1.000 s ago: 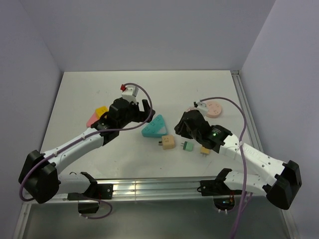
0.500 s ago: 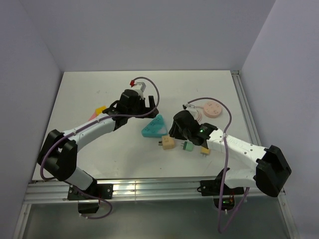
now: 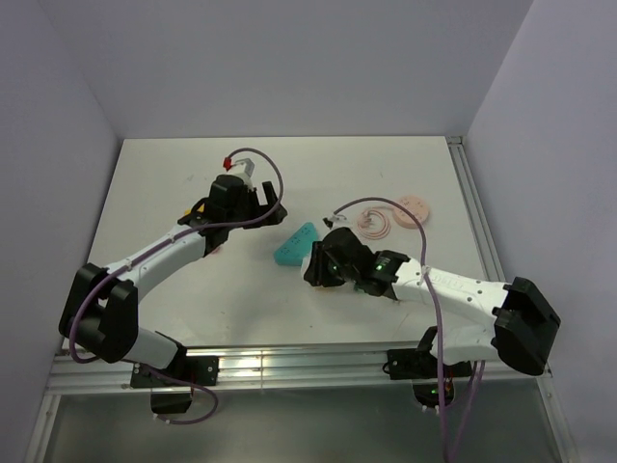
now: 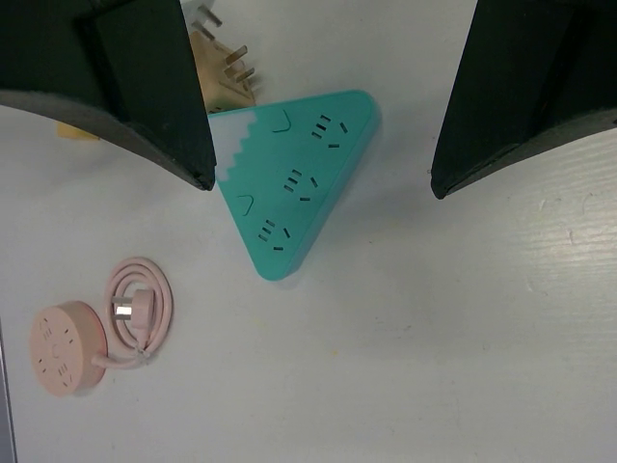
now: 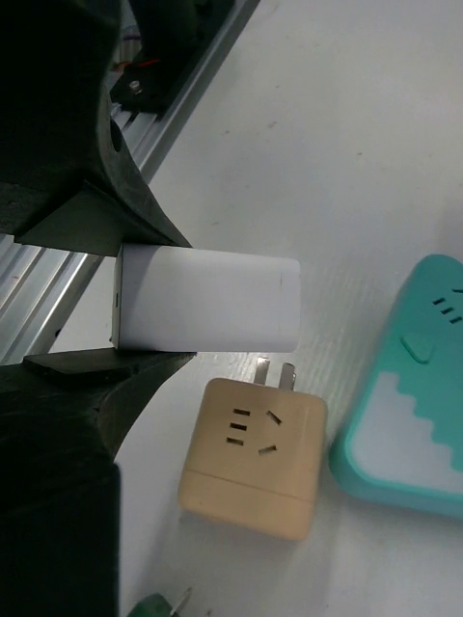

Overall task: Insert the plug
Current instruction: Adjust the socket at the center of the board.

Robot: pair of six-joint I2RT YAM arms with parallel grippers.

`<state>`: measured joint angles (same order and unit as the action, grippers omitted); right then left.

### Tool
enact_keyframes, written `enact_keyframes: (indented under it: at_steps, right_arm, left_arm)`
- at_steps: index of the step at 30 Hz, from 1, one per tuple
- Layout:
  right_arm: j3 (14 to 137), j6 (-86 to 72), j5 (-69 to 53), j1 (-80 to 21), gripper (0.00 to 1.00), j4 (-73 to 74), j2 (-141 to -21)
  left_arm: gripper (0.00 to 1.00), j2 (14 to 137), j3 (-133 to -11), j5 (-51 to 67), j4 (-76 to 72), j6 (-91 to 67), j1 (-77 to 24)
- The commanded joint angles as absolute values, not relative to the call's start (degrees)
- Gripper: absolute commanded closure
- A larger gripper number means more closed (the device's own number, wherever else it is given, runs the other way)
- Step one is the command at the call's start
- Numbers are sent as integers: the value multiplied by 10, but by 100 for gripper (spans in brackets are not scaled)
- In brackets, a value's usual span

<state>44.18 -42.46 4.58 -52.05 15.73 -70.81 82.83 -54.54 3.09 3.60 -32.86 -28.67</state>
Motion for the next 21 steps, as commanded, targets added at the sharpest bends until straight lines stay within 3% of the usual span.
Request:
enact_keyframes:
  at_steps: [1,13,21]
  right_arm:
    - [451,-416,40,-538,100,127,-720]
    - [417,-420,109,-532,100,177,-744]
    - [384,-397,99,-454,100,182,-708]
  left_arm:
    - [1,817,-547,47,7,-342,-281]
    - [0,824,-541,96,-18,-334,-281]
    - [1,831,-547,96,-17,-324,-281]
